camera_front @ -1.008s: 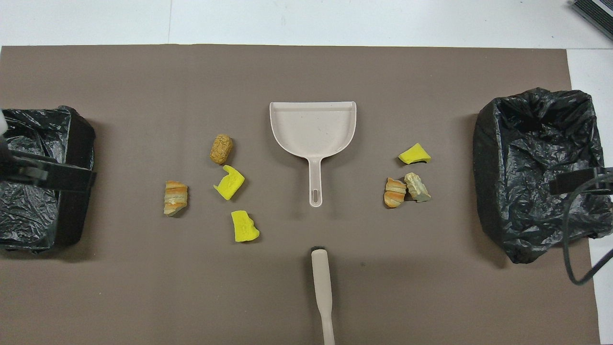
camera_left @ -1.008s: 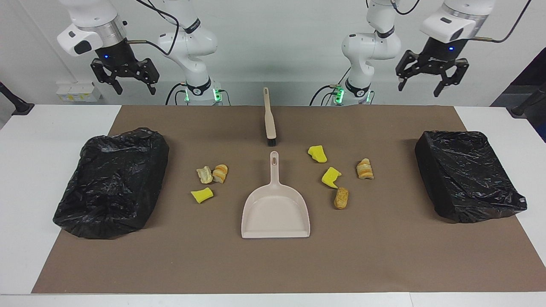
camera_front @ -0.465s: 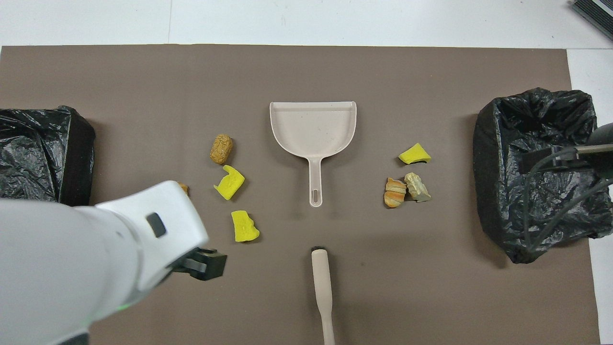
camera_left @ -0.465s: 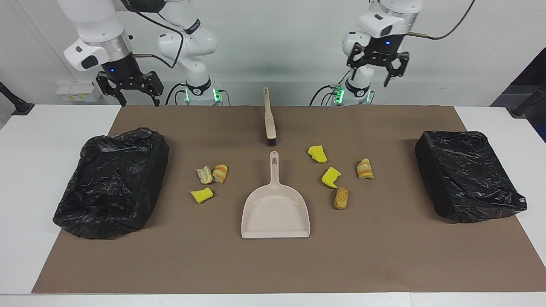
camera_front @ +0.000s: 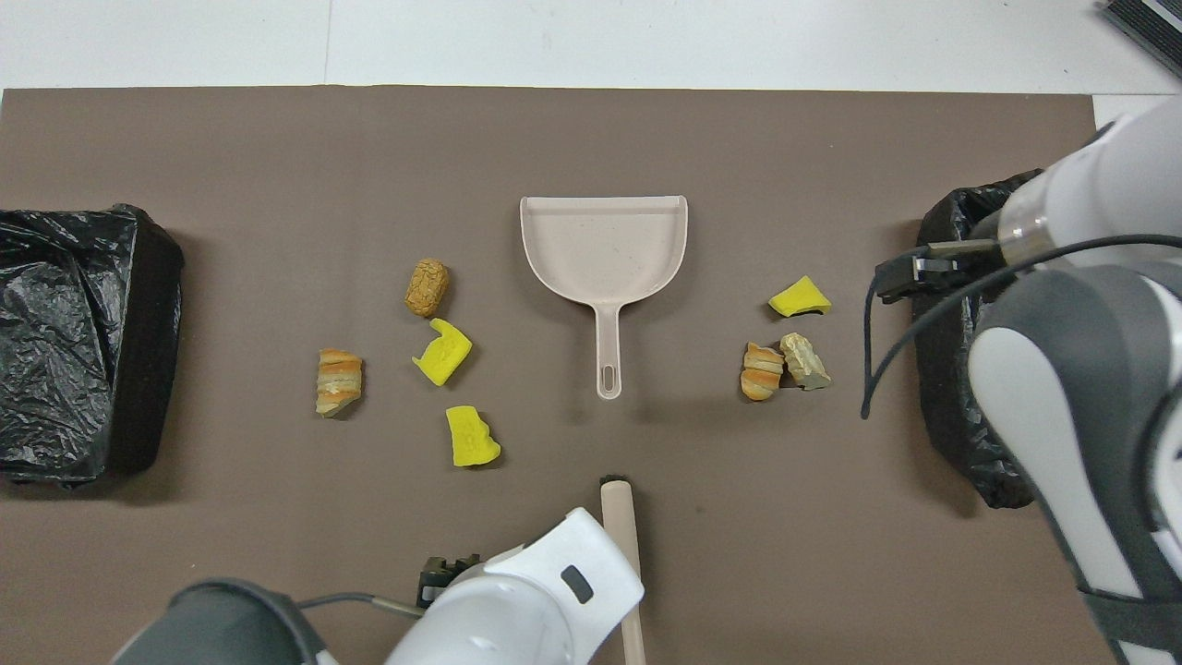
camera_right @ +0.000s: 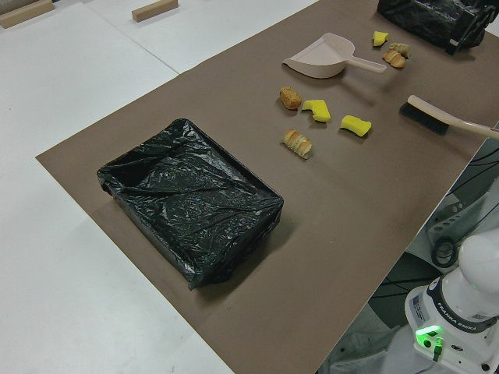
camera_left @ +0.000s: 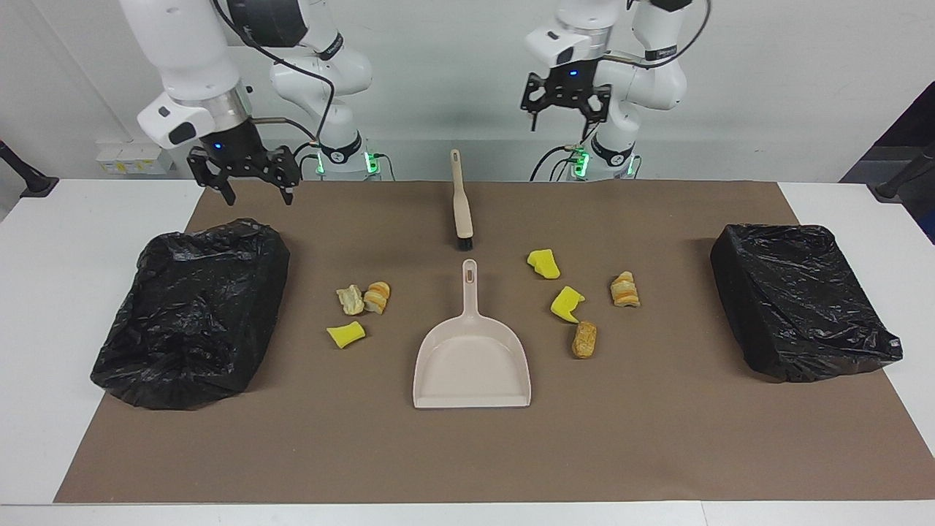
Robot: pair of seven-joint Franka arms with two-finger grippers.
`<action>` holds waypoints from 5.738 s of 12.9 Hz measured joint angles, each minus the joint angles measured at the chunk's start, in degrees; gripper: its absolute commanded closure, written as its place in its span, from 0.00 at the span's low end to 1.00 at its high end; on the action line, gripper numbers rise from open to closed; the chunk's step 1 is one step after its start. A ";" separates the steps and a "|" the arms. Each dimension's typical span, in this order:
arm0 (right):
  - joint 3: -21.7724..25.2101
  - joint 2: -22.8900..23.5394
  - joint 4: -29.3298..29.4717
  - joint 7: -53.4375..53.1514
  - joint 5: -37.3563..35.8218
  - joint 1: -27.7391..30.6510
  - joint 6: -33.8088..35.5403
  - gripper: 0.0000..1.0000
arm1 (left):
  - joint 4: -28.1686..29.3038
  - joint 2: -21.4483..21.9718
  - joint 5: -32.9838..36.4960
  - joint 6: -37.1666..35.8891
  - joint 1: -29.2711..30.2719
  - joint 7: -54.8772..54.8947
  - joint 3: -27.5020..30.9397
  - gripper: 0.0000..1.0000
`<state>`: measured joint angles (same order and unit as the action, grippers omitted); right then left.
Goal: Sweep and dump trash in bin
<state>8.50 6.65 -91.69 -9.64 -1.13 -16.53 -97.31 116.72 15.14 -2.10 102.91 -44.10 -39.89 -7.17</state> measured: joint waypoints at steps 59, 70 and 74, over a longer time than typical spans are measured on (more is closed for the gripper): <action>-7.21 5.35 -16.89 49.83 -1.57 -13.93 -9.40 1.00 | 23.07 -3.07 8.93 14.60 38.70 19.48 1.87 1.00; -6.89 5.60 -16.14 56.85 -10.11 -13.82 -10.07 1.00 | 28.39 -1.63 -2.09 22.25 22.57 8.64 0.00 1.00; -6.99 5.81 -17.01 57.33 -10.13 -13.23 -10.94 1.00 | 26.43 -4.91 -7.31 27.21 19.15 7.96 0.01 1.00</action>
<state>1.51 12.46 -108.70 47.68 -11.26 -29.76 -108.25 143.15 10.23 -9.41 130.12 -24.95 -31.92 -7.16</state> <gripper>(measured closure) 0.683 0.736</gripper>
